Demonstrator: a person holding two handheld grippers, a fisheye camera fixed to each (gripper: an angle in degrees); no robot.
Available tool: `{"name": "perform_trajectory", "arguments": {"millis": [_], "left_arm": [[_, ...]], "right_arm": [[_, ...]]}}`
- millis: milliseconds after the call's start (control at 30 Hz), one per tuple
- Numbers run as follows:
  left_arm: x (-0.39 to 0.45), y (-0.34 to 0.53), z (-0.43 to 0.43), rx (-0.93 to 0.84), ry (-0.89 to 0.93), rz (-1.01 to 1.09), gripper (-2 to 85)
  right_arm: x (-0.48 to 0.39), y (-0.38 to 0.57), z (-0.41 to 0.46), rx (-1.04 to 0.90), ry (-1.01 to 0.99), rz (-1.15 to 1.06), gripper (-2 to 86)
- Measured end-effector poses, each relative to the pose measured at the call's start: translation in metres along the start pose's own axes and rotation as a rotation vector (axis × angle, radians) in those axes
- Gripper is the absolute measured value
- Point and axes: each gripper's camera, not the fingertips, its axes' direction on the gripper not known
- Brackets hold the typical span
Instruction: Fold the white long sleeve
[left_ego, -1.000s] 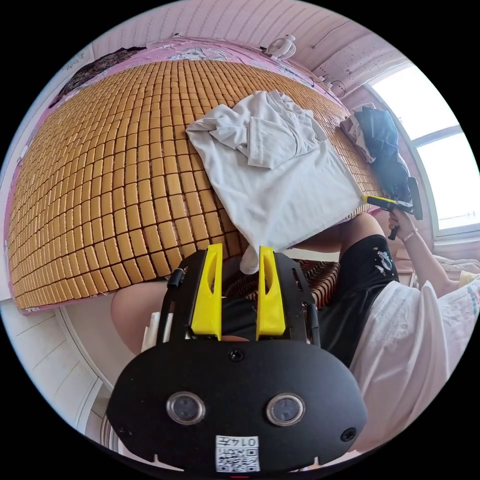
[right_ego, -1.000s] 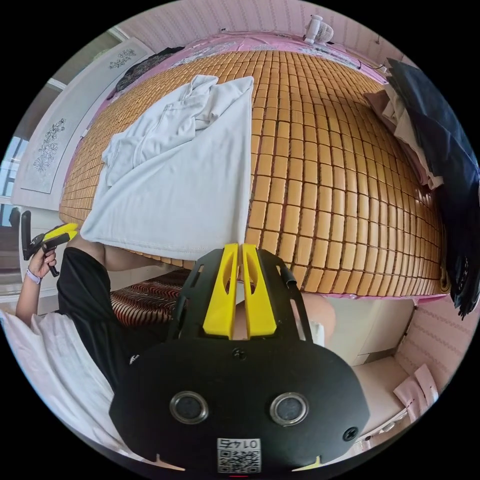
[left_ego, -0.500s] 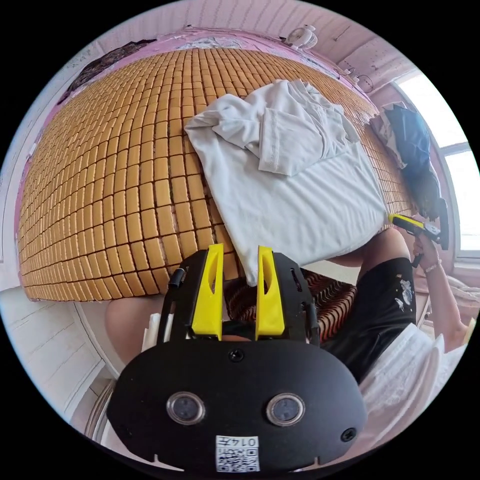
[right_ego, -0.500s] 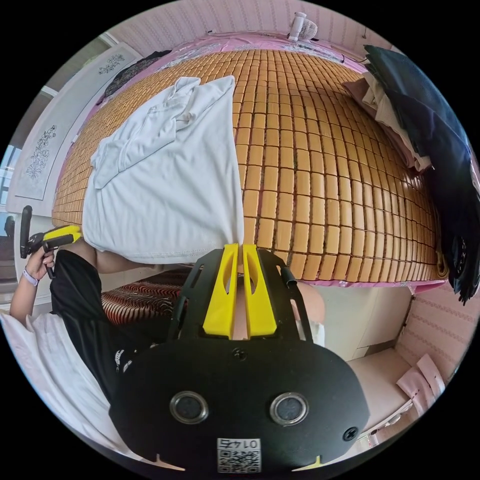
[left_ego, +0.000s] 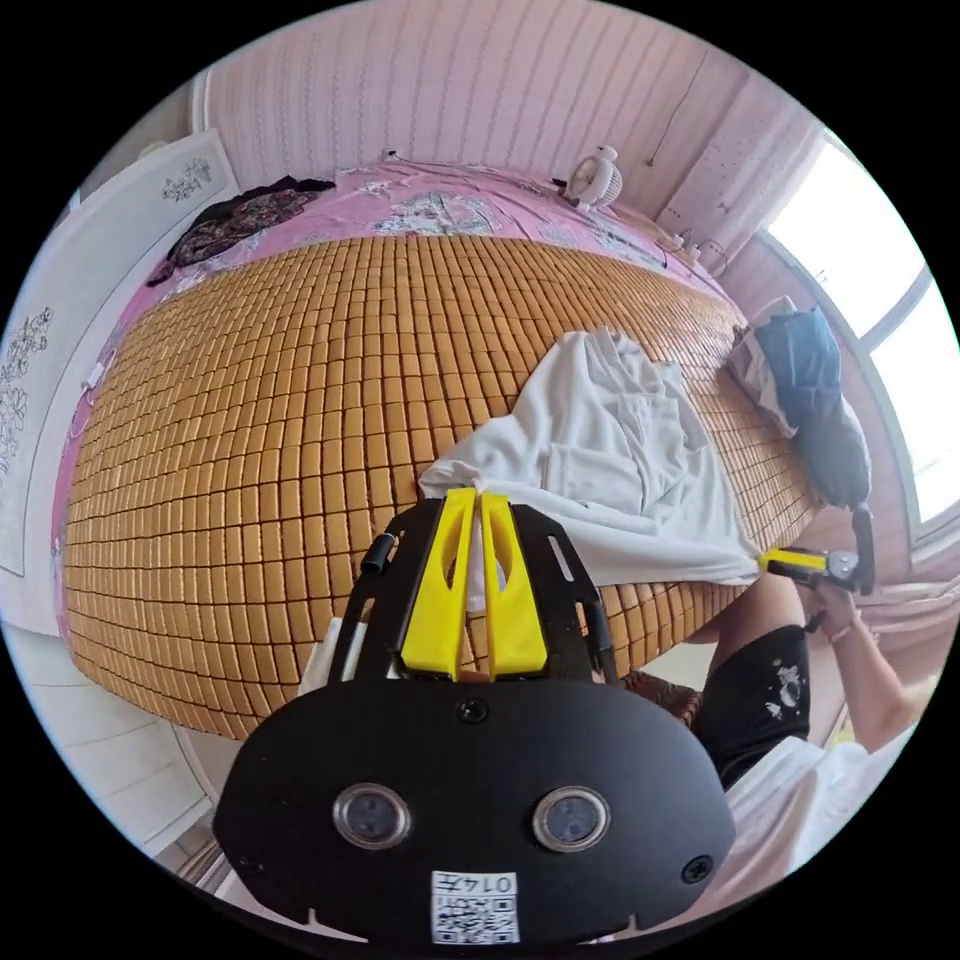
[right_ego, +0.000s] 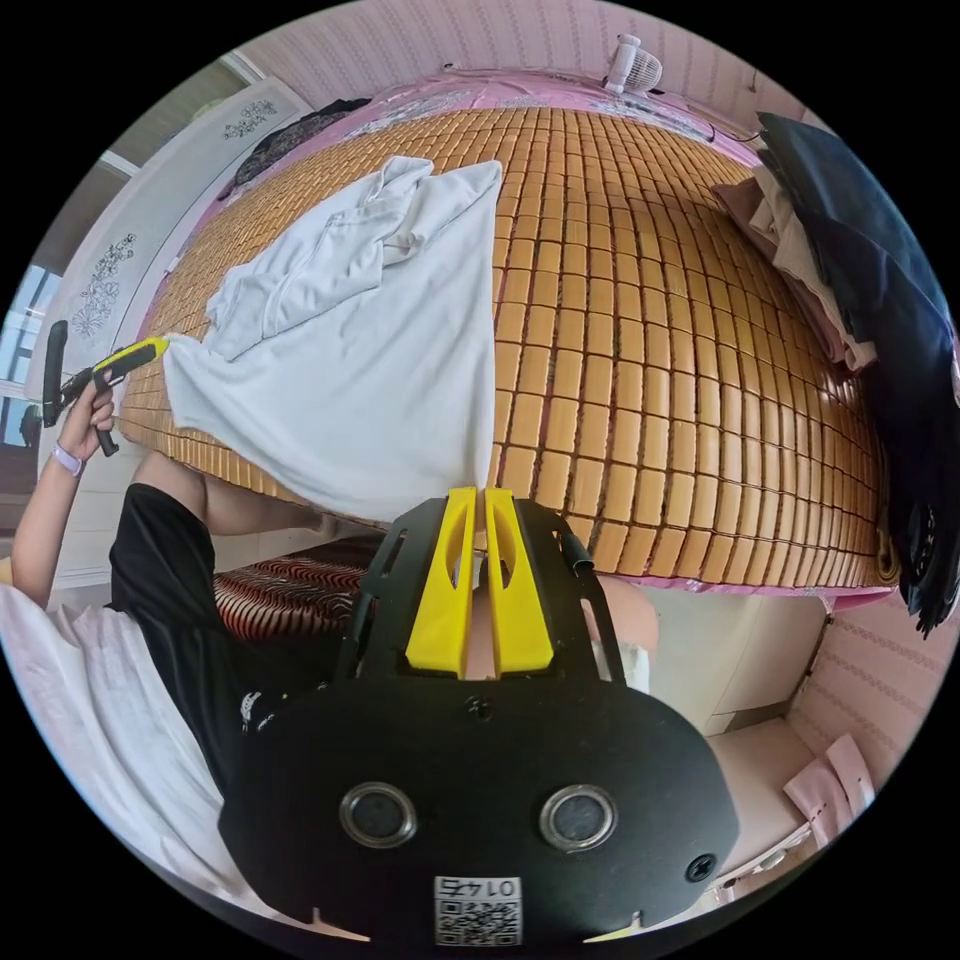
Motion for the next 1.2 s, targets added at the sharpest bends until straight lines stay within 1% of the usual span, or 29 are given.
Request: {"name": "perform_trajectory", "arguments": {"millis": [33, 67, 233, 400, 500, 567, 667, 733, 800, 867, 933, 1033, 1100, 1200], "left_arm": [[-0.009, -0.007, 0.007, -0.03, 0.065, -0.027, -0.8], [-0.018, -0.008, 0.014, -0.053, 0.082, -0.069, -0.7], [-0.032, 0.025, 0.02, -0.077, 0.019, -0.106, 2.0], [-0.025, 0.063, 0.024, -0.109, 0.069, -0.005, 7.7], [-0.007, 0.069, 0.031, -0.103, 0.034, 0.057, 9.2], [0.007, 0.063, 0.045, -0.17, 0.005, 0.052, 9.7], [0.021, 0.058, 0.048, -0.211, -0.085, 0.046, 9.5], [0.022, 0.058, 0.045, -0.216, -0.085, 0.033, 9.0], [0.019, 0.061, 0.039, -0.21, -0.088, 0.008, 6.7], [0.016, 0.068, 0.033, -0.21, -0.053, -0.004, 3.9], [0.017, 0.073, 0.028, -0.209, -0.05, 0.006, 3.3], [0.019, 0.081, 0.019, -0.216, -0.057, 0.015, 2.6], [0.019, 0.086, 0.013, -0.224, -0.059, 0.019, 2.1], [0.018, 0.099, -0.001, -0.234, -0.044, 0.02, 1.3]], "right_arm": [[-0.001, -0.004, 0.002, -0.001, -0.007, -0.003, -0.4], [-0.002, -0.005, 0.003, -0.006, 0.0, -0.005, -0.4], [-0.003, -0.013, 0.016, -0.055, 0.037, -0.033, 0.0], [0.014, -0.01, 0.015, -0.041, -0.018, 0.006, 0.4], [0.02, -0.009, 0.015, -0.04, -0.025, 0.009, 0.5], [0.022, -0.008, 0.014, -0.04, -0.018, 0.005, 0.6], [0.025, -0.005, 0.013, -0.04, -0.005, -0.002, 0.9], [0.028, -0.002, 0.011, -0.038, 0.01, -0.001, 1.2], [0.032, 0.002, 0.006, -0.021, 0.023, 0.012, 1.7], [0.041, 0.009, -0.002, 0.018, 0.001, 0.055, 2.7], [0.055, 0.021, -0.013, 0.078, -0.041, 0.123, 5.1], [0.07, 0.035, -0.021, 0.124, -0.068, 0.166, 8.6], [0.075, 0.039, -0.019, 0.098, -0.084, 0.164, 10.3], [0.078, 0.04, -0.008, -0.006, -0.076, 0.123, 9.9]]}}
